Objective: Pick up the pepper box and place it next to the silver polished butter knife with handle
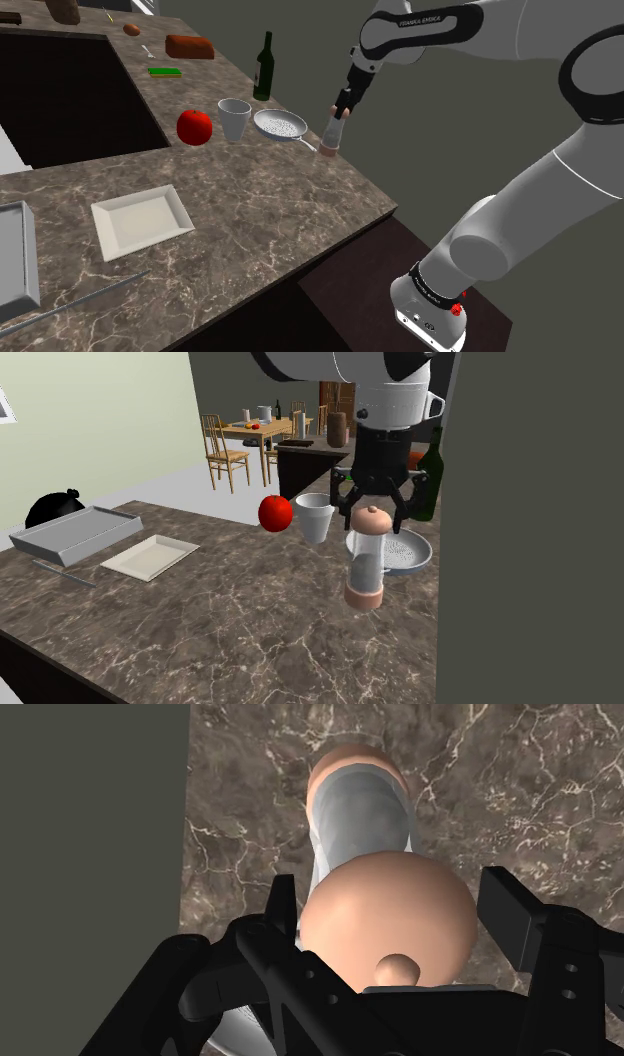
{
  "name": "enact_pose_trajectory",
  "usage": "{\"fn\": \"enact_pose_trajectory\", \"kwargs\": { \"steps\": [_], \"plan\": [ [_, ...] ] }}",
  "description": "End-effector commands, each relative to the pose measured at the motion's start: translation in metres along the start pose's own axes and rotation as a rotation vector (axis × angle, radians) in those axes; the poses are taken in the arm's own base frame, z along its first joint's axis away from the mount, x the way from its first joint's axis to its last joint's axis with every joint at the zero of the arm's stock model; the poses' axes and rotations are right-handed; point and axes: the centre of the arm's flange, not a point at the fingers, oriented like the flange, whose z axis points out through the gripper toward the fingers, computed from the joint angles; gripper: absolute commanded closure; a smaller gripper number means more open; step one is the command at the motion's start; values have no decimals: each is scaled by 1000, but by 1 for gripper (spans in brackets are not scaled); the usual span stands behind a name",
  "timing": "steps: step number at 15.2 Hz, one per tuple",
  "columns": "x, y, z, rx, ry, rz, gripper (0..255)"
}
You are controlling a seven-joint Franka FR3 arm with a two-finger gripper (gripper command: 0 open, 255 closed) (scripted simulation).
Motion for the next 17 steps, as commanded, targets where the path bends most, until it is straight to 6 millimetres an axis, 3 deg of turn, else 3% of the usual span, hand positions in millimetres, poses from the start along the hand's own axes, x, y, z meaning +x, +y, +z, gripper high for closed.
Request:
{"fn": "enact_pose_trajectory", "kwargs": {
  "steps": [1, 17],
  "plan": [
    [1, 1, -11, 0, 0, 0, 255],
    [8, 0, -95, 0, 0, 0, 255]
  ]
}}
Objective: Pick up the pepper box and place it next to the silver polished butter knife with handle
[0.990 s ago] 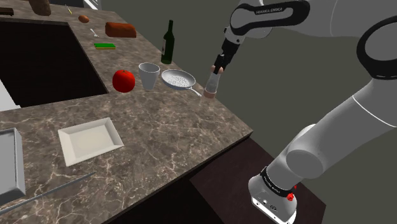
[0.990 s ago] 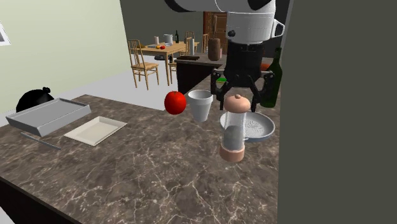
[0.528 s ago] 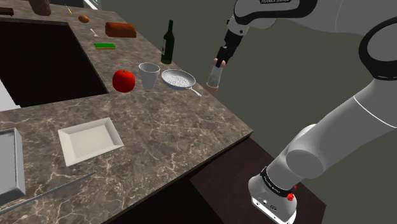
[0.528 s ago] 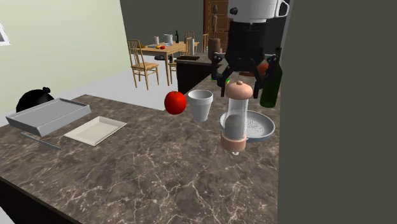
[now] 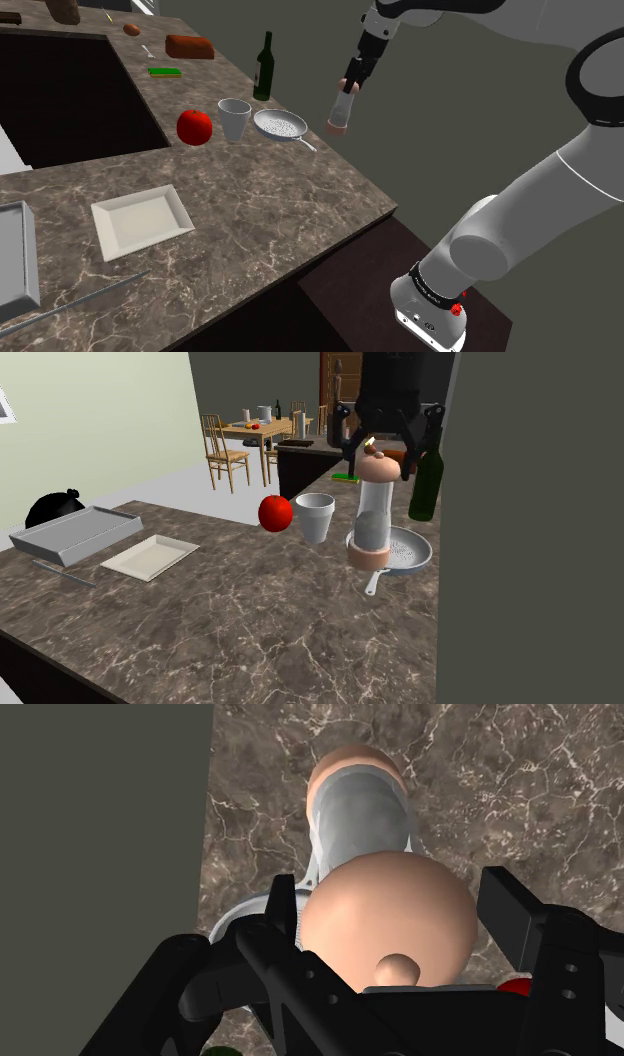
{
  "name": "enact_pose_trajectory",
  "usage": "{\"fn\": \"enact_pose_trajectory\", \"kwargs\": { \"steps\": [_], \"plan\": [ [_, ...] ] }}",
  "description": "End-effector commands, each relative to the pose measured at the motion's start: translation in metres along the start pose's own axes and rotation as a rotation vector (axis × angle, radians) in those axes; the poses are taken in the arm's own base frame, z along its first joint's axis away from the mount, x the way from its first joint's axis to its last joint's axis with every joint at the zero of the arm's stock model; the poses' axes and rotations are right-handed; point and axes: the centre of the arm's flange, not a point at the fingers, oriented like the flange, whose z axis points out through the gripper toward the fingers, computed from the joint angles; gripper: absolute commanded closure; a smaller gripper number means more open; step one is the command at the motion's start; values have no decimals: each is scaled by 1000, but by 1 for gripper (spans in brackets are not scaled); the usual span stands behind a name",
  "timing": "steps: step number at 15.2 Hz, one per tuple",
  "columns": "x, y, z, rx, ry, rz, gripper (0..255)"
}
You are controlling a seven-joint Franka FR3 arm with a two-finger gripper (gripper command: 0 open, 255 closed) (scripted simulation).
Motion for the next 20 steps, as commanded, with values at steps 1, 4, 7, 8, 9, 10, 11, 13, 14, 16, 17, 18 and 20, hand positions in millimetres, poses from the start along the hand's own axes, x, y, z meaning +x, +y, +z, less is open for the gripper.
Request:
{"fn": "enact_pose_trajectory", "kwargs": {
  "steps": [1, 4, 7, 8, 9, 10, 11, 13, 14, 16, 17, 18, 20],
  "plan": [
    [1, 0, -11, 0, 0, 0, 255],
    [3, 0, -27, 0, 0, 0, 255],
    [4, 0, -42, 0, 0, 0, 255],
    [4, 0, -48, 0, 0, 0, 255],
    [5, 0, -53, 0, 0, 0, 255],
    [5, 0, -58, 0, 0, 0, 255],
    [6, 0, -64, 0, 0, 0, 255],
    [7, 0, -74, 0, 0, 0, 255],
    [7, 0, -79, 0, 0, 0, 255],
    [8, 0, -88, 0, 0, 0, 255],
    [7, -14, -88, 0, 0, 0, 255],
    [6, -27, -87, 0, 0, 0, 255],
    [3, -53, -87, 0, 0, 0, 255]
  ]
}}
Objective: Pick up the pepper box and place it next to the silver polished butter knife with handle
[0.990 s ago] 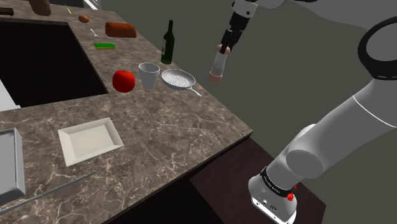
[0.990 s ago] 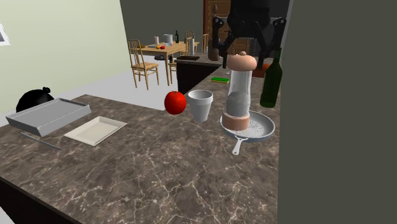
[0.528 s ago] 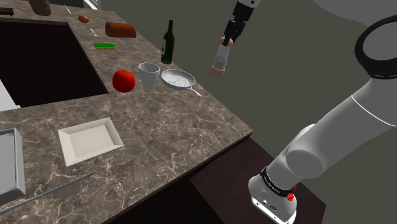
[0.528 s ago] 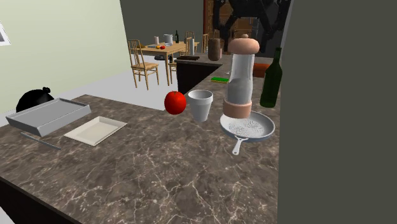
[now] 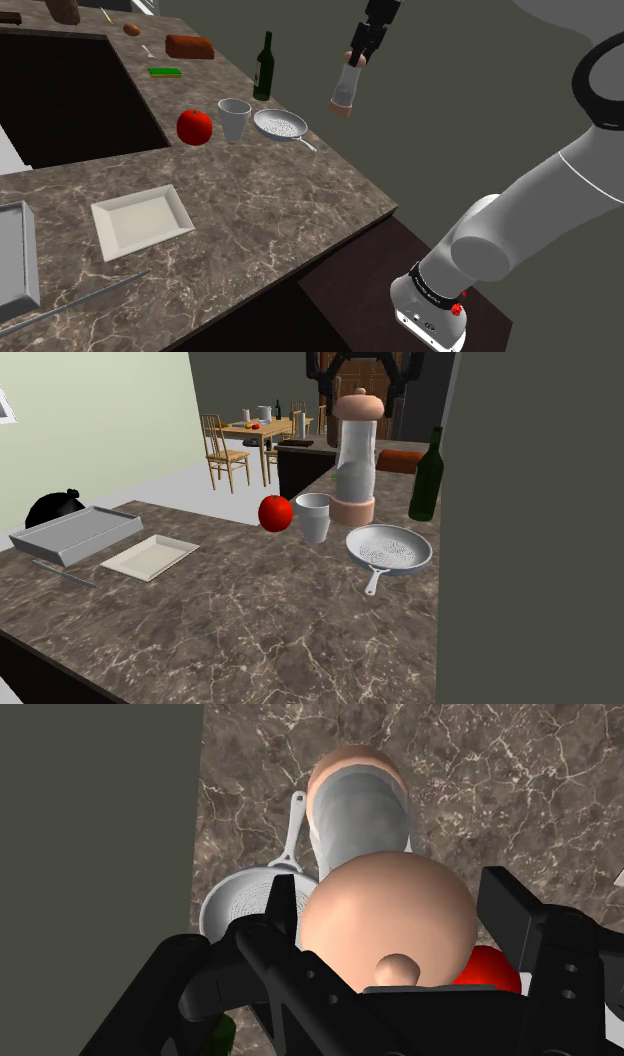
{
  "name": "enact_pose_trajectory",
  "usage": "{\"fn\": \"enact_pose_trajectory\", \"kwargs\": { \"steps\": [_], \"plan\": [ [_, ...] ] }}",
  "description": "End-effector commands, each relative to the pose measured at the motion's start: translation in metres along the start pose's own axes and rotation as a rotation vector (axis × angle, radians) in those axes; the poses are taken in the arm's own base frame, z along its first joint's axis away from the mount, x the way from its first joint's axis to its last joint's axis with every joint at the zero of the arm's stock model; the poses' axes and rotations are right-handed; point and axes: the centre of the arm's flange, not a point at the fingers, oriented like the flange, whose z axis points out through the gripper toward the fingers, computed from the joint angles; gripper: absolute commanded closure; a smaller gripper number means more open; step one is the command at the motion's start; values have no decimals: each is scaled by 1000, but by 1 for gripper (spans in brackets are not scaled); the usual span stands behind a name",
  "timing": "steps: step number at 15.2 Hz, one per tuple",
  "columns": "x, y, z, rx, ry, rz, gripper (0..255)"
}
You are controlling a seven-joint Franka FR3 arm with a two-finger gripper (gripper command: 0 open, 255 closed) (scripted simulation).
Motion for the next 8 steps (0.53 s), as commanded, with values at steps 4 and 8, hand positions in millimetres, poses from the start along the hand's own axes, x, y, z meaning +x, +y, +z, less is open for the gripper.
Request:
{"fn": "enact_pose_trajectory", "kwargs": {
  "steps": [4, 8],
  "plan": [
    [-4, -69, -1, 0, 0, 1, 255],
    [-9, -122, -1, 0, 0, 1, 255]
  ]
}}
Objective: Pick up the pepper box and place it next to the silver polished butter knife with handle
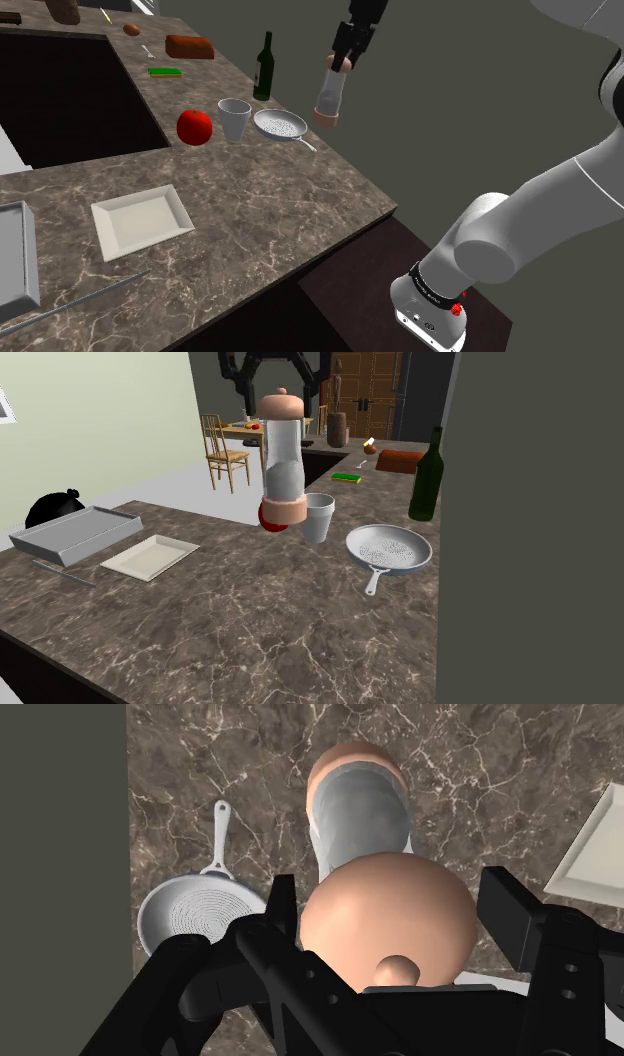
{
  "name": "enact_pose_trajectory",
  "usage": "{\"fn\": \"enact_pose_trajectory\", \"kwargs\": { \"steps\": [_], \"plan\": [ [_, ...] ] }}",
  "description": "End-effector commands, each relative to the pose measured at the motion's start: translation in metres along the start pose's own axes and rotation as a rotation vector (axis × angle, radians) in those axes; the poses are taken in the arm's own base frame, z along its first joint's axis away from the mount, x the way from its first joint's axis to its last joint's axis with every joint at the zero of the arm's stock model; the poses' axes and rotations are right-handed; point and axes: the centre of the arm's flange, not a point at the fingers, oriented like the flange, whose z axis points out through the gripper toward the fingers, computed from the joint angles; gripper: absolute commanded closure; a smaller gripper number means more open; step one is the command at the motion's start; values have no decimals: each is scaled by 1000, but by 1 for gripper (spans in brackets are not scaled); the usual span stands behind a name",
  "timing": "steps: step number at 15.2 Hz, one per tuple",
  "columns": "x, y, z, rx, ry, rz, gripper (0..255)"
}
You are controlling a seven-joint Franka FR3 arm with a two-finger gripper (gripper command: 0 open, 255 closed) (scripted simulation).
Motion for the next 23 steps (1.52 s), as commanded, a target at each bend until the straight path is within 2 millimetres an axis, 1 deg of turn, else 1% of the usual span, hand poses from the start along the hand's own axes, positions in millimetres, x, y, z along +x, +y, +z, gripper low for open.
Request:
{"fn": "enact_pose_trajectory", "kwargs": {
  "steps": [1, 23],
  "plan": [
    [-2, -26, -2, 0, 0, 2, 255],
    [-26, -316, -2, 0, 0, 2, 255]
  ]
}}
